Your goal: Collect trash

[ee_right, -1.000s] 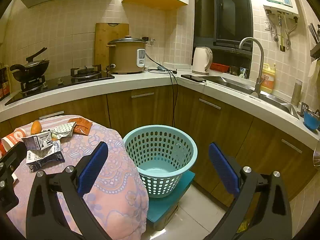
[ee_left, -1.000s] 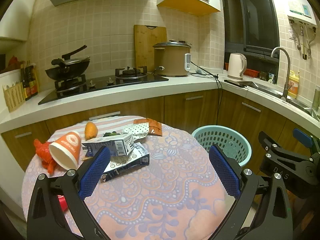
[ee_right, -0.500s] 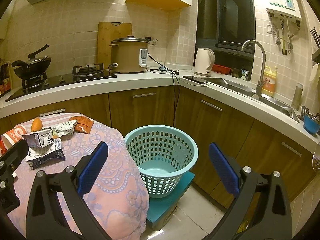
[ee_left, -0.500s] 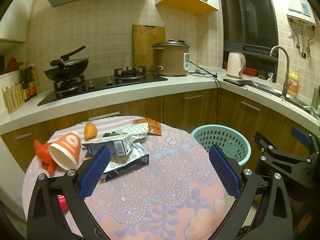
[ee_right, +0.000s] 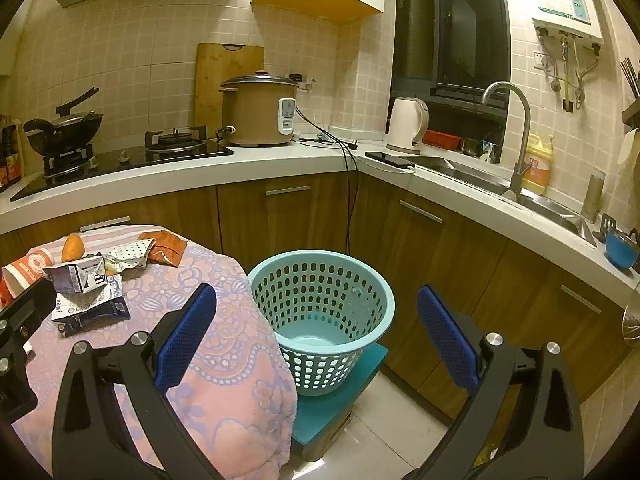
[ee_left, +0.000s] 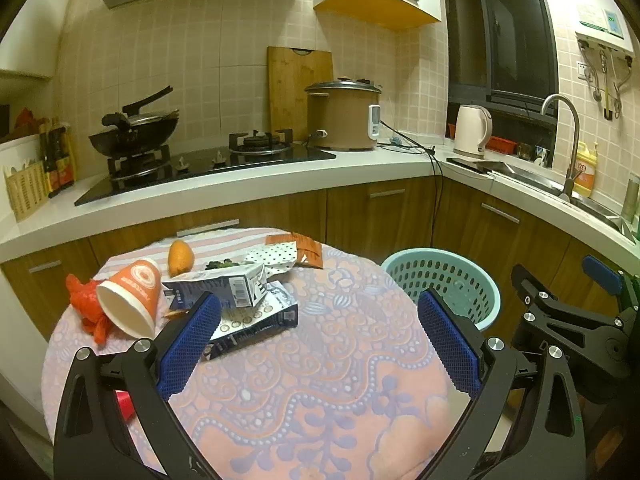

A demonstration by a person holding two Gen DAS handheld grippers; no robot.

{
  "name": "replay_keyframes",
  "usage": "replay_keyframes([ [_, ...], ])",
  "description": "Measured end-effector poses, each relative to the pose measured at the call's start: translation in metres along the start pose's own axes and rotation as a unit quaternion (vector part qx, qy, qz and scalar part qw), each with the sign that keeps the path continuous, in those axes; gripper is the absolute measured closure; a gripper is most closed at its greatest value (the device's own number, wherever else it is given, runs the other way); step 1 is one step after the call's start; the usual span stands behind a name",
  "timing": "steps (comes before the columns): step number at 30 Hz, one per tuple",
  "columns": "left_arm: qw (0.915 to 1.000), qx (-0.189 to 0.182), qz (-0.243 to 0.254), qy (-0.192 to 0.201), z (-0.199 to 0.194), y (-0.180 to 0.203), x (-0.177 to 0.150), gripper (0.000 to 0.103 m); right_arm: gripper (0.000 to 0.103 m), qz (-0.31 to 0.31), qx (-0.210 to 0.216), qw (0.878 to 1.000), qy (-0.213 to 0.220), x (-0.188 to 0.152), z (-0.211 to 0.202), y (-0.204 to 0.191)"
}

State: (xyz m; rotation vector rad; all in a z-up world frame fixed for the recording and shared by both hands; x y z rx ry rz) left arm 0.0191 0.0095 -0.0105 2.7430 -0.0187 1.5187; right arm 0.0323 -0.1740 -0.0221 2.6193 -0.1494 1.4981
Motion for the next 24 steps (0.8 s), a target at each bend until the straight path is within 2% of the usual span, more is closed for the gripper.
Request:
replay_keyframes([
  [24, 0.9998, -0.011, -0.015, -0.009, 0.0055, -0.0092, -0.0021, 0.008, 0.008, -0.008, 0.002, 1.000, -0.015, -0.0072, 0.0089, -0.0075],
])
Point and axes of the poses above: each gripper's, at about its wrist camera, not at the fingertips, and z roughly the way its jaws point, y to its right, x to its top, the point moved 4 cm from there along z, roughly the way its jaws point, and after that the axes turned 6 degrees about -y, right-handed, at the moved point
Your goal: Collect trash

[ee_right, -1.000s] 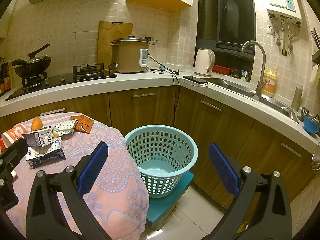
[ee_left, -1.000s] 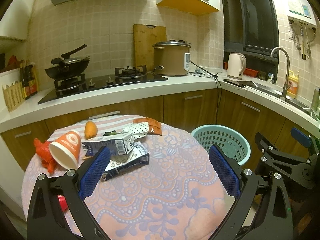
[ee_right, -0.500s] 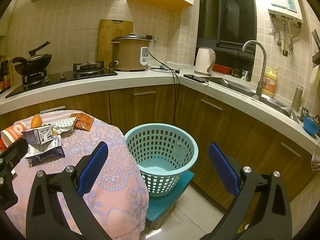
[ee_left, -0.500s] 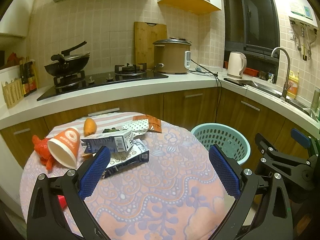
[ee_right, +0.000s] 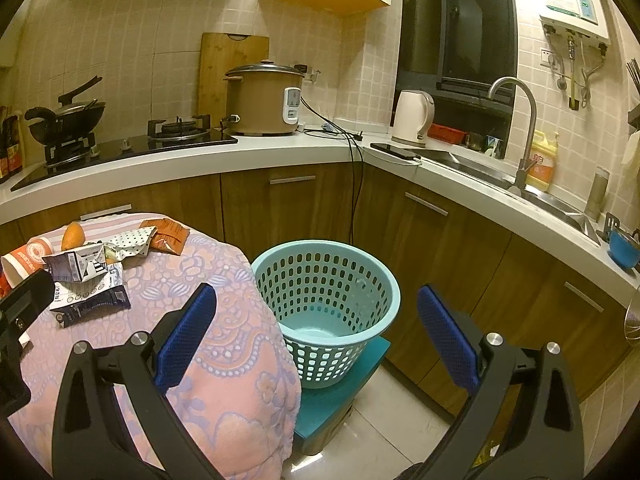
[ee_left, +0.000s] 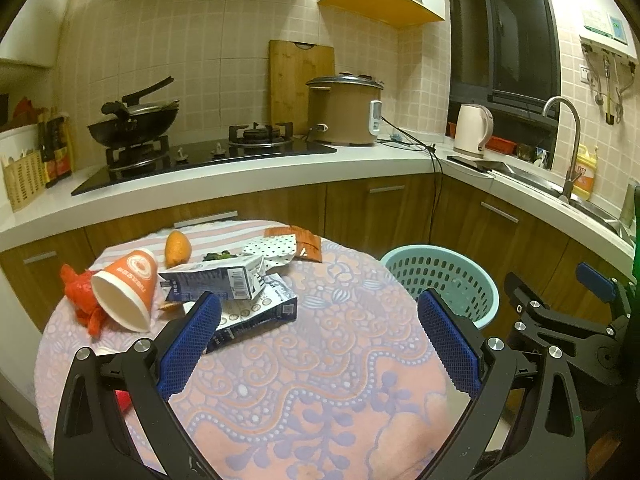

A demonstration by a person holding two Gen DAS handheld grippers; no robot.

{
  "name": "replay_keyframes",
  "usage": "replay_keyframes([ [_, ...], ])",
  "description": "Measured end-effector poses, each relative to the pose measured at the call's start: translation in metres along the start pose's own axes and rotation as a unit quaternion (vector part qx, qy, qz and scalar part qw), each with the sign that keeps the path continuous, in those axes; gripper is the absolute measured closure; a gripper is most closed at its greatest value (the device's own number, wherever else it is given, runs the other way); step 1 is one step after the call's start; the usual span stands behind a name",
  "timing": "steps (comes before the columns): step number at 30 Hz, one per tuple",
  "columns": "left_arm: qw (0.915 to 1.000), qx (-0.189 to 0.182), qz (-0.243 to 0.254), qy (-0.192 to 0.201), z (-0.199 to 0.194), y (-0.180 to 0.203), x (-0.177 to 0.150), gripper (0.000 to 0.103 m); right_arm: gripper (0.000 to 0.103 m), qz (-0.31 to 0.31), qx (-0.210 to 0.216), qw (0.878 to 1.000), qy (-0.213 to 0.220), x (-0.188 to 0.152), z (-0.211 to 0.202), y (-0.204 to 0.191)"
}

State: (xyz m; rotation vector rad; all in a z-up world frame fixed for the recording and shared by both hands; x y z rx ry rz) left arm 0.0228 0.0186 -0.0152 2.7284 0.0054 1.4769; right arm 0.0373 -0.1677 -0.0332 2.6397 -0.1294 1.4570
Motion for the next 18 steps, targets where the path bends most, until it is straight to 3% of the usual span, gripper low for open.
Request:
replay_keyframes([
  [18, 0.9998, -0.009, -0.014, -0.011, 0.0065, -0.0086, -0.0048, 0.008, 0.008, -0.006, 0.003, 1.000, -0.007, -0.0026, 0.0042, -0.0083],
])
Point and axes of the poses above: each gripper's, at about its wrist camera, not at the fingertips, and z roughly the way its jaws point, y to its right, x to its top, the point moved 4 cm from there along z, roughly the way its jaws point, and after that the axes turned 6 degrees about -y, right-handed, at the moved point
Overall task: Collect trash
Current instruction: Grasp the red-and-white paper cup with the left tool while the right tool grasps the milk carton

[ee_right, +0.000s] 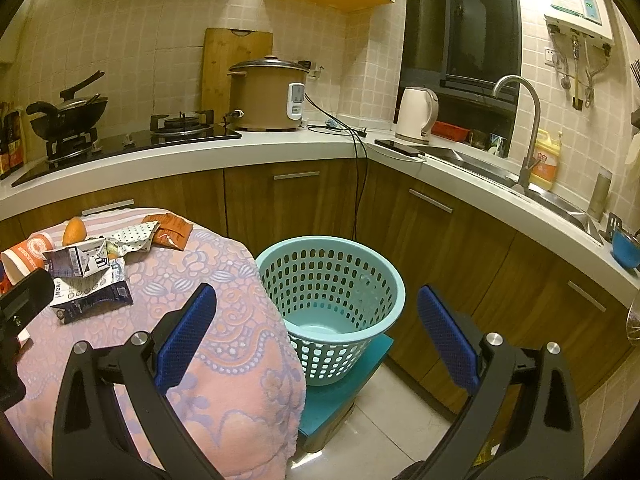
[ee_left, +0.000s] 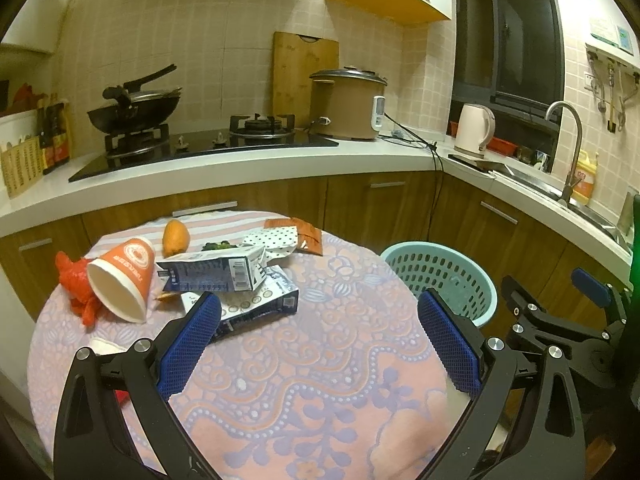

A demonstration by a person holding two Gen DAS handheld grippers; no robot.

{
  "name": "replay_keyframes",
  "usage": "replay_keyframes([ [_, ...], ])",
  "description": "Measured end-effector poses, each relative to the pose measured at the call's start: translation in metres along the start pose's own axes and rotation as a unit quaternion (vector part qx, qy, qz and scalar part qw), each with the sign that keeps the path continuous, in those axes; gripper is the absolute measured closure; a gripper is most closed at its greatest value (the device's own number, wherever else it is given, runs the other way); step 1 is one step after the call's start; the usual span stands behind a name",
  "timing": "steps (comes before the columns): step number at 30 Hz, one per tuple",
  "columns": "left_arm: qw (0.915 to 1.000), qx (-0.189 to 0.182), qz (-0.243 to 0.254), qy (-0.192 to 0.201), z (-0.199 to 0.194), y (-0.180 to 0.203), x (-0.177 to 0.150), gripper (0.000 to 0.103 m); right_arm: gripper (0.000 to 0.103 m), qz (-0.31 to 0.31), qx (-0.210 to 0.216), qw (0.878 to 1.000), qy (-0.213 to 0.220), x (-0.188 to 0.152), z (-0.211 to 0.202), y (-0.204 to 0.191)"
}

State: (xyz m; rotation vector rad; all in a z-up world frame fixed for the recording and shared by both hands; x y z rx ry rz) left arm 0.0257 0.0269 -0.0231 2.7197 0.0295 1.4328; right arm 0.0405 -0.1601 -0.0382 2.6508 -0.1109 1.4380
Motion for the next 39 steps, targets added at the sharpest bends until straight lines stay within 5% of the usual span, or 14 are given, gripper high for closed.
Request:
replay_keyframes([
  [5, 1.0000, 0.007, 0.002, -0.005, 0.003, -0.005, -0.003, 0.008, 0.008, -0.003, 0.012, 1.000, -0.007, -0.002, 0.003, -0.008],
  [11, 0.9993, 0.037, 0.003, -0.007, -0.001, -0.025, -0.009, 0.008, 0.008, -0.007, 0.075, 0.997, -0.012, -0.004, 0.005, -0.032],
  [19, 0.9942, 0.100, -0.030, -0.026, -0.012, -0.094, -0.030, 0.007, 0.035, -0.056, 0.166, 0.984, -0.038, -0.013, 0.007, -0.095],
  [27, 0.9852, 0.149, -0.064, -0.054, -0.017, -0.164, -0.063, 0.007, 0.050, -0.102, 0.230, 0.967, -0.039, -0.012, 0.007, -0.150],
  [39, 0.9795, 0.101, -0.126, -0.120, 0.005, -0.220, -0.094, 0.008, 0.051, -0.128, 0.282, 0.950, -0.043, 0.015, 0.032, -0.201],
])
Point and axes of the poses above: each gripper's, at about its wrist camera, not at the fingertips, and z roughly the way its jaws point, y to its right, x to its top, the point moved 4 cm from there along z, roughly the way its jaws point, and after that the axes turned 6 degrees about -y, right-handed, at the moved point
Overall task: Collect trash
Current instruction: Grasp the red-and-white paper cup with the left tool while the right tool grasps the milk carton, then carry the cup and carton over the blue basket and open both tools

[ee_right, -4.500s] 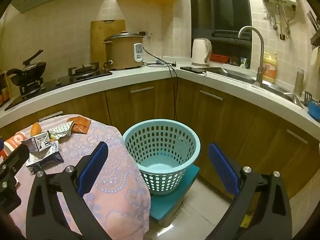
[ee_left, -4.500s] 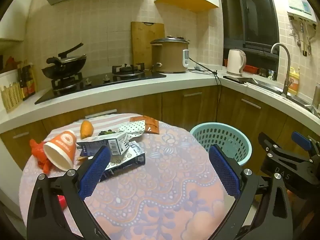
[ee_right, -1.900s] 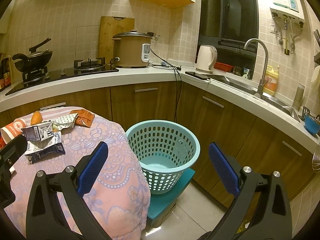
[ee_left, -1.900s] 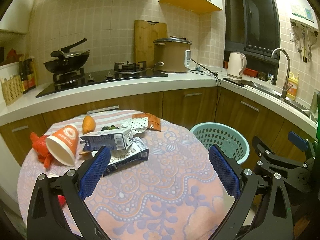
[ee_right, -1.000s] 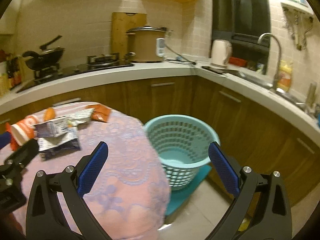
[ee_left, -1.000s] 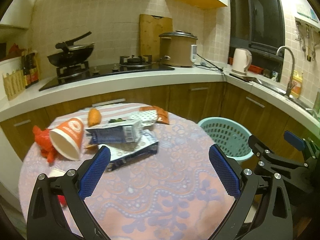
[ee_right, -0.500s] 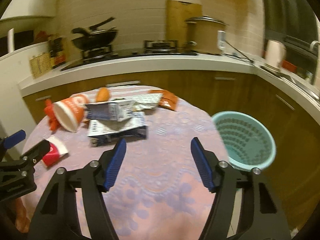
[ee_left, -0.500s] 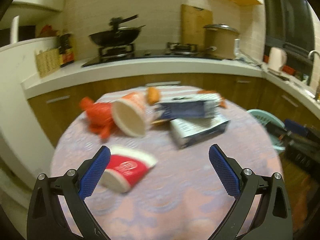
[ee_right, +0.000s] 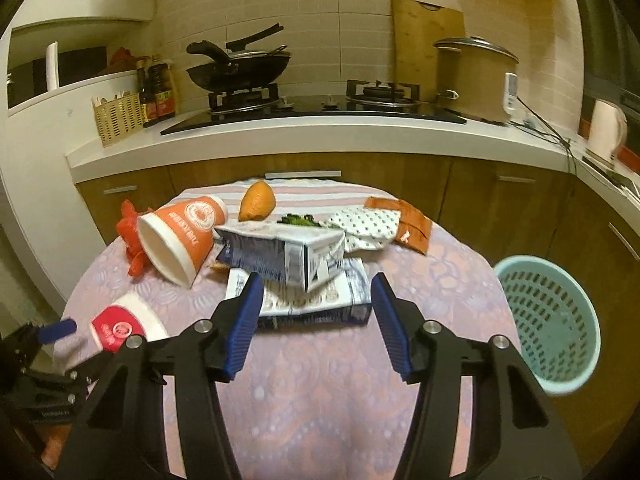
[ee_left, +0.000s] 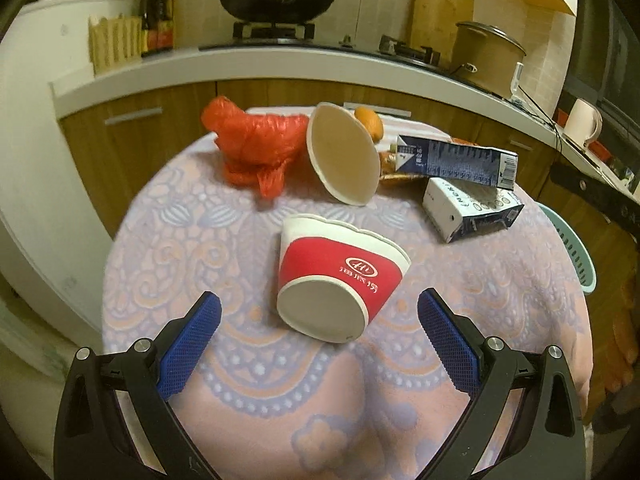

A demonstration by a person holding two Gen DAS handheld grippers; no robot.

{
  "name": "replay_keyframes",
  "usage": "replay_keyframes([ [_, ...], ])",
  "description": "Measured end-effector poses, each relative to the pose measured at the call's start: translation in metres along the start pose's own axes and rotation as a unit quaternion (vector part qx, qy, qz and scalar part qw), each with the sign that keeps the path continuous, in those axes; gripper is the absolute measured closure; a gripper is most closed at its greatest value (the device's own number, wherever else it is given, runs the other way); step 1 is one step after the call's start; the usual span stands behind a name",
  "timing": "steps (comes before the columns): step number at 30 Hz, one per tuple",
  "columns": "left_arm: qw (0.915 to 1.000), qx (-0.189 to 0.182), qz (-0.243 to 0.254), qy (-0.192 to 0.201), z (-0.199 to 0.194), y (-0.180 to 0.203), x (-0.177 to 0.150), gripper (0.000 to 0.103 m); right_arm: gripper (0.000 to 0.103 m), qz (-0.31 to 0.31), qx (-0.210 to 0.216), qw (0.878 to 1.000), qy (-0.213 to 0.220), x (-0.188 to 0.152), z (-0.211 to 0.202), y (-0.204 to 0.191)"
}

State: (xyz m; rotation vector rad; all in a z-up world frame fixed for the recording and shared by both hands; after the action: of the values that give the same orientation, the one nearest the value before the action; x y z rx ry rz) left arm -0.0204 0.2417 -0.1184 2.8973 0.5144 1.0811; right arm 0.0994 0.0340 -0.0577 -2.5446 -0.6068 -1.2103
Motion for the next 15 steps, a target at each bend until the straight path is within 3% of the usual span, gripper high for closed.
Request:
replay_keyframes([
  [5, 0.9998, 0.002, 0.006, -0.018, 0.019, 0.008, 0.002, 0.020, 0.050, 0.007, 0.029, 0.999, -0.018, 0.017, 0.025, 0.008],
  [9, 0.9992, -0.013, 0.006, -0.037, 0.028, 0.010, 0.003, 0.039, 0.038, -0.005, 0.054, 0.998, -0.037, 0.024, 0.051, 0.009],
  [15, 0.9994, -0.006, 0.022, -0.028, 0.032, 0.019, 0.009, 0.040, 0.028, -0.010, 0.077, 0.996, -0.053, 0.030, 0.076, 0.011],
])
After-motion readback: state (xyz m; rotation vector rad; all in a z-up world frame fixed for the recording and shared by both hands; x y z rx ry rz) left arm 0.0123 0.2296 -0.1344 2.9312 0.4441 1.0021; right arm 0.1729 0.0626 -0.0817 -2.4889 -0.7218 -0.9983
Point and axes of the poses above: each gripper's, at about its wrist camera, not at the fingertips, and z roughly the way its jaws point, y to its right, x to its top, the point moved 4 cm from there along z, roughly the way its jaws point, and after that the axes turned 6 degrees about -y, right-handed, at the moved point
